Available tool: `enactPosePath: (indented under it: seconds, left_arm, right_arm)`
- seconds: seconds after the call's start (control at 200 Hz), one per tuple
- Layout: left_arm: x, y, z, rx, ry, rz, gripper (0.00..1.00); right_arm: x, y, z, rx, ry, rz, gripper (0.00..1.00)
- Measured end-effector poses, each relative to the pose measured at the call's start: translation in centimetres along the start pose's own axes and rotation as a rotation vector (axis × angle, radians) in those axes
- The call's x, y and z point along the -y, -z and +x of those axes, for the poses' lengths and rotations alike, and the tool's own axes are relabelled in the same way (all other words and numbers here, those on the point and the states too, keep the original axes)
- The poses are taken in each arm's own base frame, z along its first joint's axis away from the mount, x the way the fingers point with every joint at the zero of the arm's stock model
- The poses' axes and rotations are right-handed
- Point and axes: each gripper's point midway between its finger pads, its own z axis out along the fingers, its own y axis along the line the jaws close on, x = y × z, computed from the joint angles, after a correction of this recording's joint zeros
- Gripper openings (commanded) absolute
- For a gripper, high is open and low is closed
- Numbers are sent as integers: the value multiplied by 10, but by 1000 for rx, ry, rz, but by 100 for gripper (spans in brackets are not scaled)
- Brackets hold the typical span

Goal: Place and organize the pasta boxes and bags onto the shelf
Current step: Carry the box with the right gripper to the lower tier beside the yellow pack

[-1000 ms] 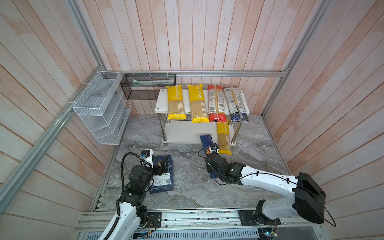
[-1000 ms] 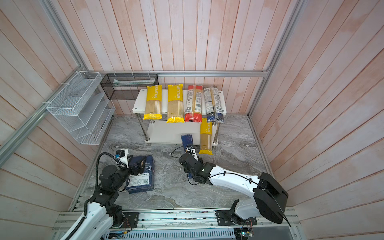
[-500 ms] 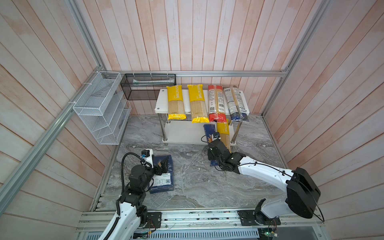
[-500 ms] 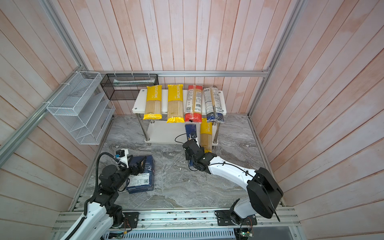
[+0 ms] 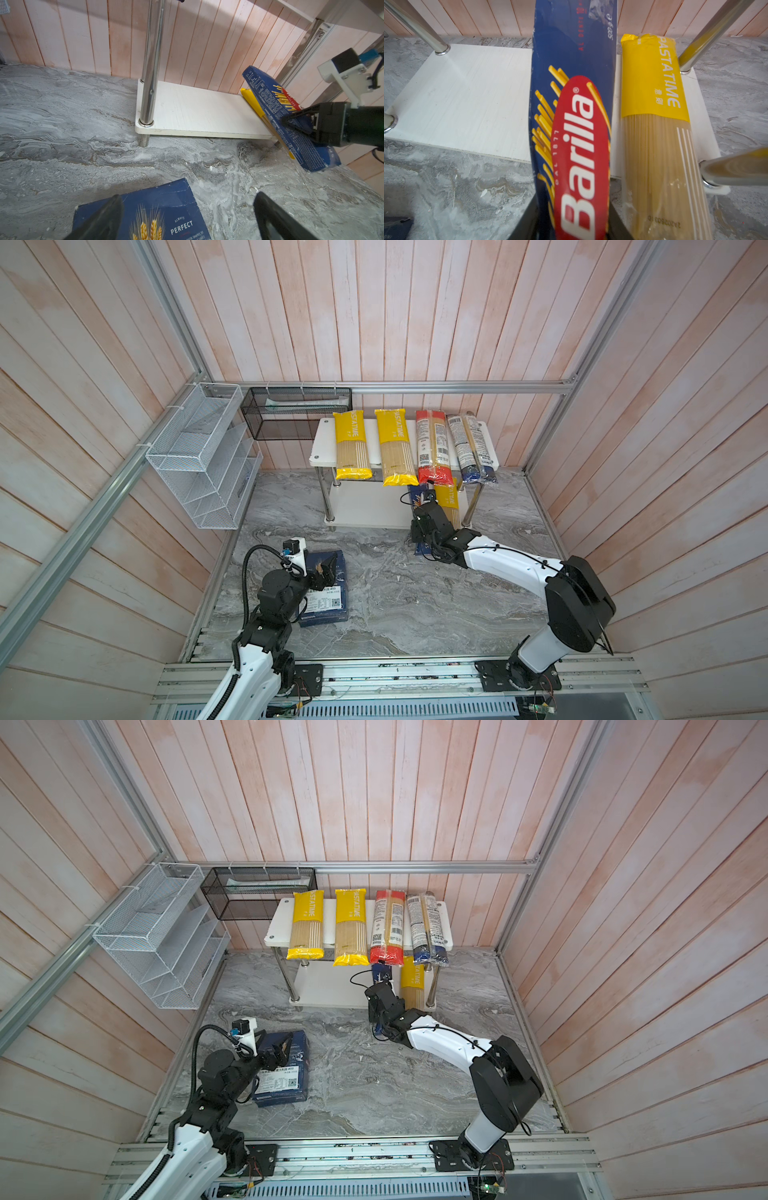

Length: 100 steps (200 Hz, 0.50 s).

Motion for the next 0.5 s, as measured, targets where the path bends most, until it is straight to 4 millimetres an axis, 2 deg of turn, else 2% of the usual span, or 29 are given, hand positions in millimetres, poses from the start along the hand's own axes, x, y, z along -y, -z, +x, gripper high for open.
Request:
enactPosePath:
  seconds: [0.25, 0.5]
  left_arm:
    - [0, 0, 0, 0, 0, 0, 100]
    - [0, 0, 0, 0, 0, 0, 100]
  right_arm:
    - [16, -21, -6, 1, -25, 10, 34]
    - [24, -40, 0, -19, -25, 14, 34]
